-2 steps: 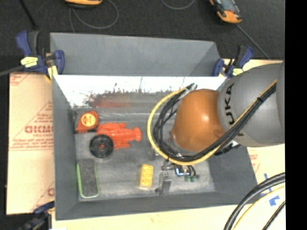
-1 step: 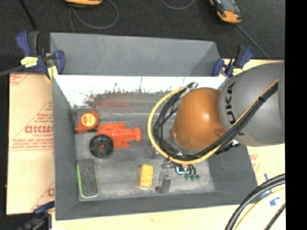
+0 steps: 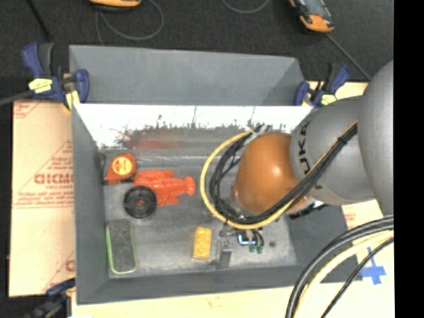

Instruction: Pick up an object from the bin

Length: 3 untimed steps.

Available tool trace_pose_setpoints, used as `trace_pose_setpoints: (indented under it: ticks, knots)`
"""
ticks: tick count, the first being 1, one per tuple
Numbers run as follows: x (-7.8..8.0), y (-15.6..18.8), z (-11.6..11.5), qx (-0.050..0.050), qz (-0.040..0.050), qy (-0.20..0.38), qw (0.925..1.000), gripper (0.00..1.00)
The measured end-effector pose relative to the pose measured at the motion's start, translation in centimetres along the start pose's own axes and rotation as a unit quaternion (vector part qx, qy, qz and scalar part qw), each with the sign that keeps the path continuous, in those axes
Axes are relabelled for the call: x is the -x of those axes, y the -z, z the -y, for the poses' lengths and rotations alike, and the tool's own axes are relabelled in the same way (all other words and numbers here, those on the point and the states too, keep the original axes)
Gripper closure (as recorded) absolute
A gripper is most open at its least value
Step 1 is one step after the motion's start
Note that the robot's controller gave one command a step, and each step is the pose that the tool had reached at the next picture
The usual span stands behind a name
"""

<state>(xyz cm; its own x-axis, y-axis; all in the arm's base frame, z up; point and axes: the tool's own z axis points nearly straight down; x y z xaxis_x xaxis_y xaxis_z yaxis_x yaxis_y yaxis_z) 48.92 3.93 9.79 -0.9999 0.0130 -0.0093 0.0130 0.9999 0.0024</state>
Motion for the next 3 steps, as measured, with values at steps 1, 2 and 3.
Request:
trace_pose_setpoints:
  ticks: [1,2,3]
  knots:
    - [-1.24,-2.77,0.15,-0.001,-0.0032,-0.055,0.9985,1.0]
    - [-0.97,-2.64,0.13,-0.001,0.001,-0.056,0.9985,0.0]
    - [-0.98,-2.63,0.14,-0.001,0.0009,-0.056,0.9984,0.0]
